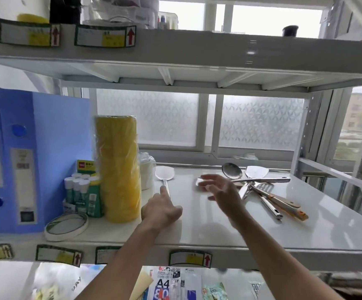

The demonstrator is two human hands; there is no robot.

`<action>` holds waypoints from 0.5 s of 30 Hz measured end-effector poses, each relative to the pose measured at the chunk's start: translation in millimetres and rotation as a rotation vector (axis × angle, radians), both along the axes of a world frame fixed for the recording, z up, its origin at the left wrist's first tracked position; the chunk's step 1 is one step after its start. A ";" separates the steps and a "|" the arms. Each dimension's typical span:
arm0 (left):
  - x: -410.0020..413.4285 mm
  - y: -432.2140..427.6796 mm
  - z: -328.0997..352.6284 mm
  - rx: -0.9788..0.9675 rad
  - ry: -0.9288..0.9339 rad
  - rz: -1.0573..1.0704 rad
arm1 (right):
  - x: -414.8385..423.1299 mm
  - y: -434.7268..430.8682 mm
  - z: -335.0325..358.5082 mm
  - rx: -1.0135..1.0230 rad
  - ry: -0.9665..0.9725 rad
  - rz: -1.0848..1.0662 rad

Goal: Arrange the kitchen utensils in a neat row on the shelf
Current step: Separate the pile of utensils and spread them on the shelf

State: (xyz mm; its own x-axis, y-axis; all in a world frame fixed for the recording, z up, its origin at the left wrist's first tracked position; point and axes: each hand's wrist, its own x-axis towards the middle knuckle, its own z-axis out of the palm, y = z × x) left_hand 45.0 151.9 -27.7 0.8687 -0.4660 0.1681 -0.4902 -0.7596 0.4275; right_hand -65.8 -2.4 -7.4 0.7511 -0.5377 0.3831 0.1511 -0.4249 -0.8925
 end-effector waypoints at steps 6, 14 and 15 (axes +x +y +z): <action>1.3 7.3 -7.5 -0.109 -0.065 -0.031 | -8.9 -134.0 28.2 -0.653 0.475 -0.345; -2.0 12.1 -6.6 -0.132 -0.030 -0.085 | -38.2 -231.7 27.5 -0.867 1.006 -0.568; -1.8 11.4 -7.7 -0.129 -0.033 -0.084 | -40.2 -231.9 25.3 -0.895 1.042 -0.589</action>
